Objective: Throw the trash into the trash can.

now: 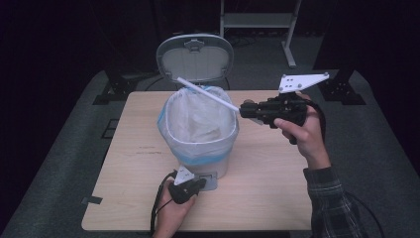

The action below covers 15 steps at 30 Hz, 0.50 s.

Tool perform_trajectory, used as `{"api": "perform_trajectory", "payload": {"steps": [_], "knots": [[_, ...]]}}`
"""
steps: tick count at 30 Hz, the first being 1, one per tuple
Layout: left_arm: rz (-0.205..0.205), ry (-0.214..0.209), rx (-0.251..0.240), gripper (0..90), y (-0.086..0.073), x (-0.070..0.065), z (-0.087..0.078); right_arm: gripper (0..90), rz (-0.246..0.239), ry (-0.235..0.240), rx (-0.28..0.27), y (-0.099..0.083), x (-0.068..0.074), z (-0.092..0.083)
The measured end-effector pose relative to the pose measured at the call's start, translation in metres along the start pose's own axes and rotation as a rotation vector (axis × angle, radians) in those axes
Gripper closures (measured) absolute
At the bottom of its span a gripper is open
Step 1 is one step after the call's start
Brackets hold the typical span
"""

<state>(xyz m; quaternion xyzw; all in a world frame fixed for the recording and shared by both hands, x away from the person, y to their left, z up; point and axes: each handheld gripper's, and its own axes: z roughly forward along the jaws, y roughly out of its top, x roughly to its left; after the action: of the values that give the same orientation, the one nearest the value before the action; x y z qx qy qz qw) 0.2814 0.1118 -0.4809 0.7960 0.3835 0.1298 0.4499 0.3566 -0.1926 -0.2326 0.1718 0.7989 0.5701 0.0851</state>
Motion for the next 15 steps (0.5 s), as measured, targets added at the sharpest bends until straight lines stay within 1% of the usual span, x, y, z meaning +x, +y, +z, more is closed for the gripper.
{"api": "perform_trajectory", "payload": {"steps": [6, 15], "knots": [[0.000, 0.001, -0.001, 90.0, 0.000, 0.000, 0.000, 79.5, 0.002, -0.001, 0.016, 0.002, -0.002, 0.009], [-0.001, 0.001, -0.001, 90.0, 0.000, 0.000, 0.000, 79.2, 0.007, -0.004, 0.026, 0.003, -0.004, 0.017]]}}
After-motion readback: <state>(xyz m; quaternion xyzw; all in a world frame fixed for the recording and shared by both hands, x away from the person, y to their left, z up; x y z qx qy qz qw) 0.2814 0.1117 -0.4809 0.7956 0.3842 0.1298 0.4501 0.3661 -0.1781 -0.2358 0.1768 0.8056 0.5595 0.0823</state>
